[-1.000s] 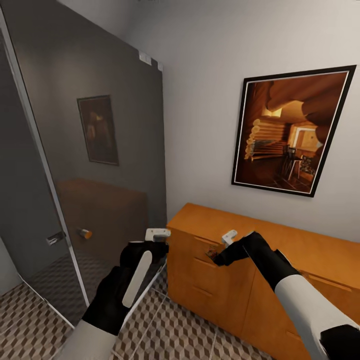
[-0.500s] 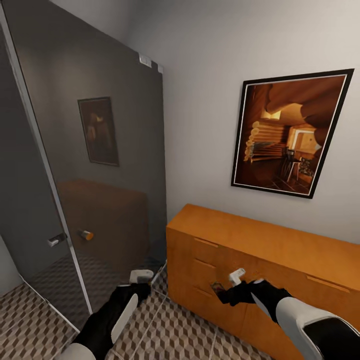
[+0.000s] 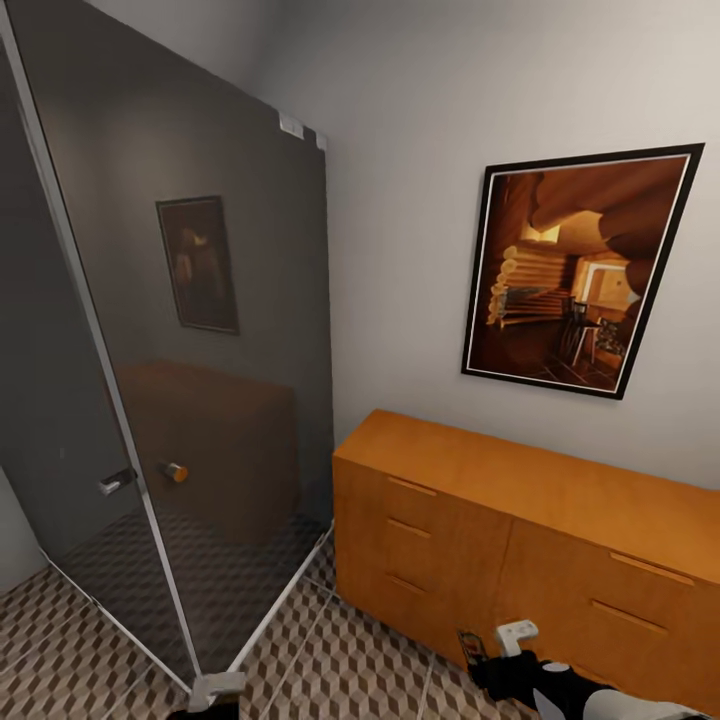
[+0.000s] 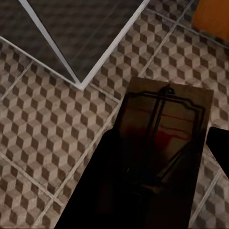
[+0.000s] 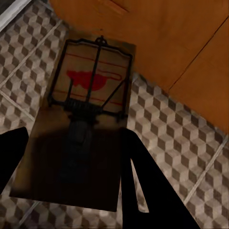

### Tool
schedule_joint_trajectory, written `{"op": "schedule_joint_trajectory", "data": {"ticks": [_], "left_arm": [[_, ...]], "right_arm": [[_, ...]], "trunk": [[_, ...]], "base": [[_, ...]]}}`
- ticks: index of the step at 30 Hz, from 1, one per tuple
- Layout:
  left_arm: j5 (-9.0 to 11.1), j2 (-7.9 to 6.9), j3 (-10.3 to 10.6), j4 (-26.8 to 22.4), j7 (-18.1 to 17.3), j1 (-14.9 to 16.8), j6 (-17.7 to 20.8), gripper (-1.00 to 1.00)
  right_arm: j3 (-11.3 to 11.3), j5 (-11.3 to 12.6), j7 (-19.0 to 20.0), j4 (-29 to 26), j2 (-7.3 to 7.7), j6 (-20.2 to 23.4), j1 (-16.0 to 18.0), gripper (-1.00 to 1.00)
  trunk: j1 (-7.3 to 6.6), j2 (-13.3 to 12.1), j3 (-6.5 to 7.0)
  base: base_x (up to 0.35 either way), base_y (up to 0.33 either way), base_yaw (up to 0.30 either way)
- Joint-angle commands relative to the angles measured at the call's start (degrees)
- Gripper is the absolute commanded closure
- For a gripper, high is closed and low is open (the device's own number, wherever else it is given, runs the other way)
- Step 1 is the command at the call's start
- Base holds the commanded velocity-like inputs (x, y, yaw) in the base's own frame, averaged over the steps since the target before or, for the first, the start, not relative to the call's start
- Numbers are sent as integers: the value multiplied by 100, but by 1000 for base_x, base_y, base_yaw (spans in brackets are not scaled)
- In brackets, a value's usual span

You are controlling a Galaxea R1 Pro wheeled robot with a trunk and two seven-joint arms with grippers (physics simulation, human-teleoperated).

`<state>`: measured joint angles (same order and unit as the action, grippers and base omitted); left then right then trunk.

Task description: Take the four mousetraps from the cabinet in the bathroom and place them on the bathroom floor. Make sure all four end up on the same floor surface, and ensure that at least two of them are either under or directly next to the same bathroom sink.

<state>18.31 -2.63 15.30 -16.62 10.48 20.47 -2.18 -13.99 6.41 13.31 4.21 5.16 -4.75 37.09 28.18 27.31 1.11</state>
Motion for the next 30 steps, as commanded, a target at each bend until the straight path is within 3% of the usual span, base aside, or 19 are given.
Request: {"op": "schedule_joint_trajectory", "data": {"ticks": [1, 3, 7, 9, 10, 12, 14, 15, 16, 23, 30], "left_arm": [[52, -12, 52, 179, -18, 2, -117, 100], [52, -21, 52, 450, -73, 2, -258, 100], [64, -28, 50, 1293, -150, 1, -1252, 100], [74, -18, 49, 1610, -160, 1, -1711, 100], [78, -6, 47, 1792, -163, -1, -2038, 100], [82, 26, 47, 2013, -167, -68, -2735, 100], [84, 50, 47, 2065, -164, -142, -3008, 100], [80, 86, 46, 2097, -153, -206, -3261, 100], [79, 96, 43, 2105, -141, -223, -3368, 100], [58, 140, 47, 2112, -202, -276, -3566, 100], [98, 172, 29, 2114, -410, -280, -3565, 100]], "right_arm": [[-45, 66, -11, 23, -4, -45, -64, 100], [-48, 69, -166, 21, -11, -82, -191, 100], [-42, 78, -1179, 19, -45, -613, -604, 100], [-38, 79, -1430, 19, -56, -873, -756, 100], [-36, 84, -1539, 19, -65, -1116, -853, 100], [-35, 228, -1678, 19, -88, -2055, -1089, 100], [-34, 381, -1725, 20, -104, -2758, -1260, 100], [-37, 529, -1779, 21, -119, -3411, -1432, 100], [-39, 567, -1795, 20, -123, -3575, -1478, 100], [-46, 631, -1767, 19, -129, -3814, -1559, 100], [-59, 625, -1752, 19, -137, -3296, -1564, 100]], "trunk": [[-20, -38, 18], [-64, -118, 54], [-152, -279, 125], [-196, -359, 161], [-218, -399, 179], [-240, -439, 197], [-240, -439, 197], [-240, -439, 197], [-240, -439, 197], [-240, -439, 197], [-240, -439, 197]], "base": [[0, 0, 0], [0, 0, 0], [0, 0, 0], [0, 0, 0], [0, 0, 0], [0, 0, 0], [0, 0, 0], [0, 0, 0], [0, 0, 0], [0, 0, 0], [0, 0, 0]]}}
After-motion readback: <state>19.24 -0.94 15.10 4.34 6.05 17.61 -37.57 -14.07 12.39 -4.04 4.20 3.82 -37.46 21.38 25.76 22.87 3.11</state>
